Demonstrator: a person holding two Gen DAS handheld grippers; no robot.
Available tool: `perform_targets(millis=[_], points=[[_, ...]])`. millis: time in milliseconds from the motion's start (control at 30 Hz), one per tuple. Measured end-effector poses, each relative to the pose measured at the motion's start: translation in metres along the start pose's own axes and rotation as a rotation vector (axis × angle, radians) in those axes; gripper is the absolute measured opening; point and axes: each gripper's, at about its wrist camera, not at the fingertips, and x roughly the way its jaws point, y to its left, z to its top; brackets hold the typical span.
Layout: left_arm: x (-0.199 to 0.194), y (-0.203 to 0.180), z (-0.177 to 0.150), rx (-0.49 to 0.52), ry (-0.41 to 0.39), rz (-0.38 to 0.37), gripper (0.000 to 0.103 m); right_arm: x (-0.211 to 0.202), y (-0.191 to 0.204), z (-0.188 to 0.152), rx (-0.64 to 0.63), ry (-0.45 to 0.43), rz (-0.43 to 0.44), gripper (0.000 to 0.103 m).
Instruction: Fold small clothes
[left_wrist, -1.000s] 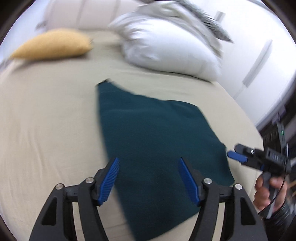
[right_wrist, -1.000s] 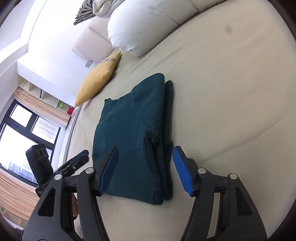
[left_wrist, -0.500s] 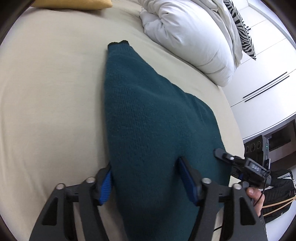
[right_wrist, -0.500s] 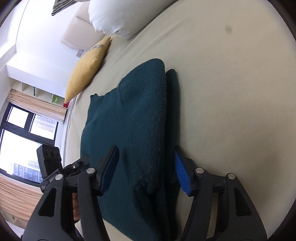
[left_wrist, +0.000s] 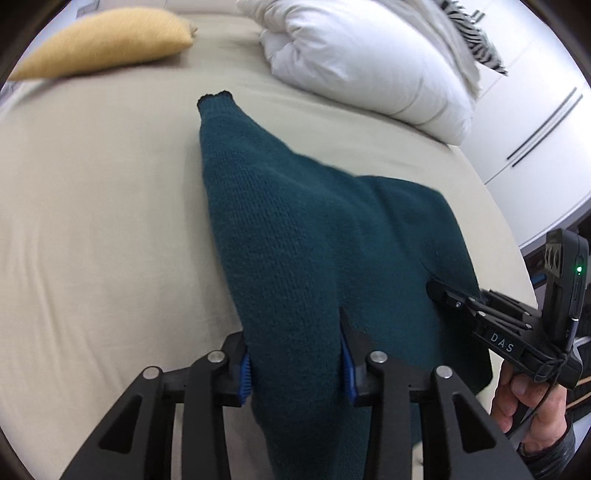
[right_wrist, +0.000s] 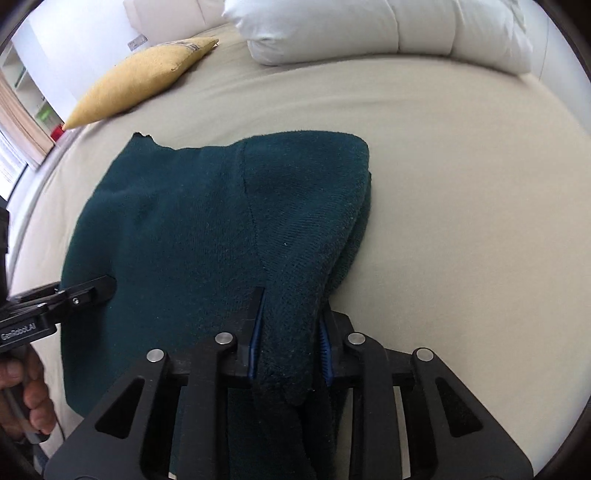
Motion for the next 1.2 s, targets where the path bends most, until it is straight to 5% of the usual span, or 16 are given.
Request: perform_targets(millis=[233,600,967,1100,1200], points=[[-0.073,0.004,-0.040,0.047,-0.058,0.008,0.039,-0.063,0.055,-0.025,-0.109,-0.087,0.016,0.021],[-0.160,0.038,-0.132,0.030,-0.096,0.037,0.039,-0.126,0.153,-0.099,-0.174,-0.108,0.205,0.021],[-0.162,0.100,-0.181,-0.069,-0.068,0.050,0.040,-0.091,0.217,-0.131,-0.161,-0.031,0.312,0.021],[-0.136,0.128,-0.191,-0.144,-0.034,0.015,0.047,-0.060,0.210,-0.146,-0.094,0.026,0.306,0.022],[-0.132,0.138,-0.196,-0.163,-0.049,-0.028,0.056,-0.032,0.186,-0.152,0.020,0.084,0.390,0.025]])
